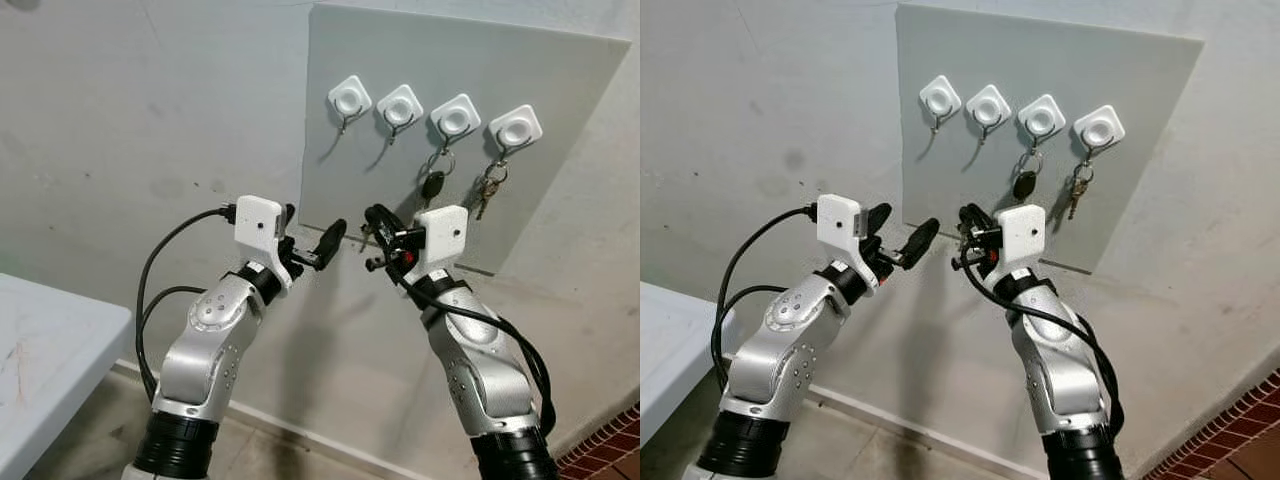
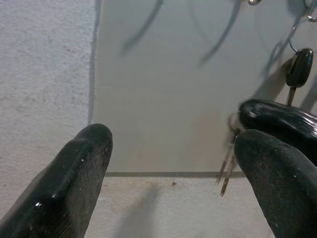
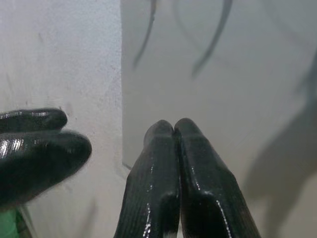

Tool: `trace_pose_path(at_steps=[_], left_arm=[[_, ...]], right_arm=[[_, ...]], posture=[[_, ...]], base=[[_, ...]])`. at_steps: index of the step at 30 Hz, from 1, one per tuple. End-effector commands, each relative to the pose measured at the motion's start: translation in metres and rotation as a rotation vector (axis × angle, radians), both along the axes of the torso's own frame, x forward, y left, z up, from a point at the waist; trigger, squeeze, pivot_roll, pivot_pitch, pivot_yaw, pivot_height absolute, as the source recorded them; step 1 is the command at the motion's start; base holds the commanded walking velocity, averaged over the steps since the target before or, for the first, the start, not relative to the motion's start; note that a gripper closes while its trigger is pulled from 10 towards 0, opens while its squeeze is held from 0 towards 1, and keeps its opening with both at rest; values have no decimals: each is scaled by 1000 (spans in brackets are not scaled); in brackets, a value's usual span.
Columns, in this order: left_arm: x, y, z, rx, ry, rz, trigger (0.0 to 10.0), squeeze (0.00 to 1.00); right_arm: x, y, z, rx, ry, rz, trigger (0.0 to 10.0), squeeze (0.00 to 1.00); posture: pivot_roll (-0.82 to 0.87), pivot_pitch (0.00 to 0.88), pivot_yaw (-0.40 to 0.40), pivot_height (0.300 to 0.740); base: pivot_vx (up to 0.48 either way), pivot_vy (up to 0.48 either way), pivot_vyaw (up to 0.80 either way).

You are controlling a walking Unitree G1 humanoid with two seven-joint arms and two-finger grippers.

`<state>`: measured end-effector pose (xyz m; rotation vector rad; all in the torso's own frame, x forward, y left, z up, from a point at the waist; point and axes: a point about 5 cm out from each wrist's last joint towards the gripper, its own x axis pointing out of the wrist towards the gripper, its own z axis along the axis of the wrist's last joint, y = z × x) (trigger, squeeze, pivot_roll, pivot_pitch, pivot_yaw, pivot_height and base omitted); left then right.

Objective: Hang keys on a hook

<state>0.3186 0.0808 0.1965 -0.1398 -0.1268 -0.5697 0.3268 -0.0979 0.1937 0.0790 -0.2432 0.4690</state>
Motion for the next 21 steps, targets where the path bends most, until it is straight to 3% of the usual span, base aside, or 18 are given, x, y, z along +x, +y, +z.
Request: trace_pose_path(at_steps=[1,10,21], left_arm=[[-1,-5,10,2,-31,-25,10000,0],[-1,-6,11,6,-38,-25,10000,0],[-1,-9,14,4,-56,-39,10000,0]], right_arm=[[3,1,13,24,-47,14,10000,0],[14,0,32,60,-109,19,10000,0],[14,-8,44,129,-177,22,10000,0]], posture=[[20,0,-36,740],[31,0,-43,740],[33,0,-46,740]], base=[[0,0,0],[0,0,0],[0,0,0]])
